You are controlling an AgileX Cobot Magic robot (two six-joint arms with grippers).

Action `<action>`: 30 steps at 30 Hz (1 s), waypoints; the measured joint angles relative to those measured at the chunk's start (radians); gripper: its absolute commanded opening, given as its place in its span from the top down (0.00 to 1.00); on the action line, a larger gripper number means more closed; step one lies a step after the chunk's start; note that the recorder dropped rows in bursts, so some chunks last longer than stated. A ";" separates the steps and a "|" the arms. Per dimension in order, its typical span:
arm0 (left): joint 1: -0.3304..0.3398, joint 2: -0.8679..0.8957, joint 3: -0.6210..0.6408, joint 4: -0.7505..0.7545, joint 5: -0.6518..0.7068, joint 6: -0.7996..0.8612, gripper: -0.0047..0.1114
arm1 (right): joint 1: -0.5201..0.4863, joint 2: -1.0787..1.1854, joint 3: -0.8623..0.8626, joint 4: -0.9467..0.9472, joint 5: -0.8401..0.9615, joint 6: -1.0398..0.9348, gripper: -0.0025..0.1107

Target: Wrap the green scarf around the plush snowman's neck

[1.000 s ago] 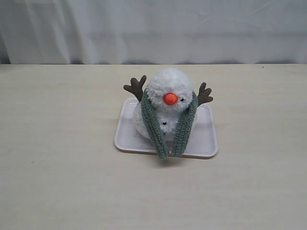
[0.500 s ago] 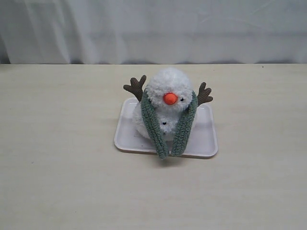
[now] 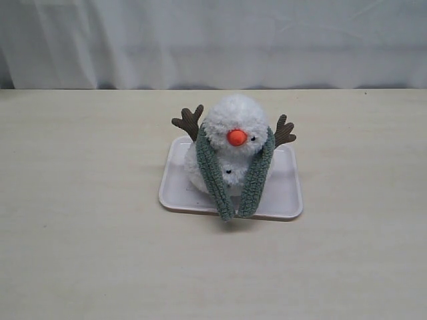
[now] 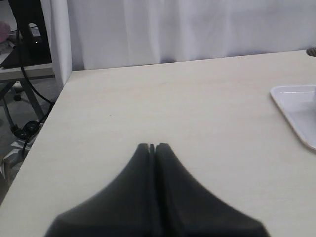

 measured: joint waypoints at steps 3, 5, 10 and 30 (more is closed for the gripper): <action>0.000 0.000 0.000 0.000 0.000 0.000 0.96 | 0.000 0.000 0.070 0.015 -0.021 0.002 0.94; 0.000 0.000 0.000 0.000 0.000 0.000 0.96 | 0.000 0.000 0.119 0.029 -0.031 0.005 0.94; 0.000 0.000 0.000 0.000 0.000 0.000 0.96 | 0.000 0.000 0.242 0.100 -0.128 0.005 0.94; 0.000 0.000 0.000 0.000 0.000 0.000 0.96 | 0.000 0.002 0.332 0.180 0.021 -0.030 0.94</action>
